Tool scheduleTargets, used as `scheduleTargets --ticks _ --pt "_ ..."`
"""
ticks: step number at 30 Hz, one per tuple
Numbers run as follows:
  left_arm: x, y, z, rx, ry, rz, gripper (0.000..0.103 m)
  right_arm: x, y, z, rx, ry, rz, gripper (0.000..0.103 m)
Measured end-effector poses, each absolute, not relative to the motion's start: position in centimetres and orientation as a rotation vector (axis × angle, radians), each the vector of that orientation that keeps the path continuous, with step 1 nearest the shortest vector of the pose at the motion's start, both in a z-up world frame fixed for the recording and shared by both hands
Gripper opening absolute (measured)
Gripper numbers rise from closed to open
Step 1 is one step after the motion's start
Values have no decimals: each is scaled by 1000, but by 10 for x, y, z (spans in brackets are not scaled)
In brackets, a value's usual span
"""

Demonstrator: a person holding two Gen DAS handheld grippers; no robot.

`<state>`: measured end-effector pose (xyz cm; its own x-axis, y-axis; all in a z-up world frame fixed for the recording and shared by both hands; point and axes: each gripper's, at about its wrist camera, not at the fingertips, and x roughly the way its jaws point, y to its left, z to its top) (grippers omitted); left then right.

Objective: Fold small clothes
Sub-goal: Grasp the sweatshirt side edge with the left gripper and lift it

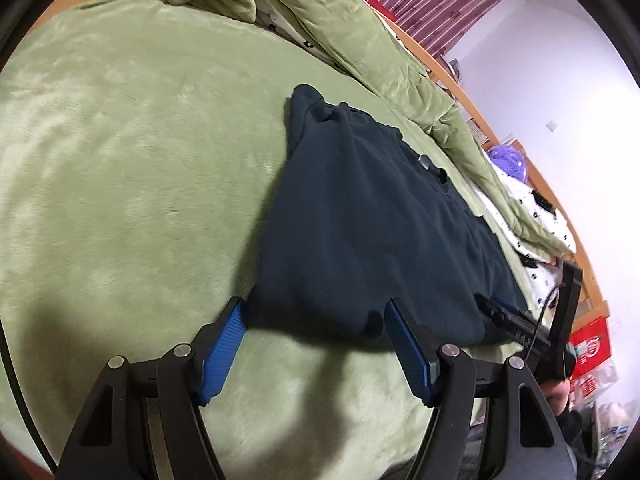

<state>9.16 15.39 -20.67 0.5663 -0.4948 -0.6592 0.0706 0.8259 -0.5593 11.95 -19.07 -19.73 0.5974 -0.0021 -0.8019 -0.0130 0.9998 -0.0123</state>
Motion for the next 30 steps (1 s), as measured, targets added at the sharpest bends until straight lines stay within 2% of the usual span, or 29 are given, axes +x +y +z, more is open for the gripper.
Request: scheduleTargets --ticks 7,8,9,11,12,15,24,30 --pt "110 140 -209 -535 908 -312 69 96 -213 -174 4 934 27 81" --pt "113 137 -208 -542 901 -298 63 91 -218 -170 13 927 23 81" --pt "113 137 -207 -545 897 -284 52 87 -223 -166 22 923 17 81" --pt "118 135 -206 -559 896 -252 36 81 -234 -159 36 920 5 81" --pt "121 134 -203 -575 898 -253 33 78 -240 -156 44 919 0 81" --pt "123 127 -182 -547 860 -263 30 68 -260 -147 70 915 -14 81" --pt "118 52 -83 -92 721 -217 26 48 -307 -117 105 845 -17 81" --pt "119 11 -59 -66 726 -221 25 50 -326 -104 117 812 19 81"
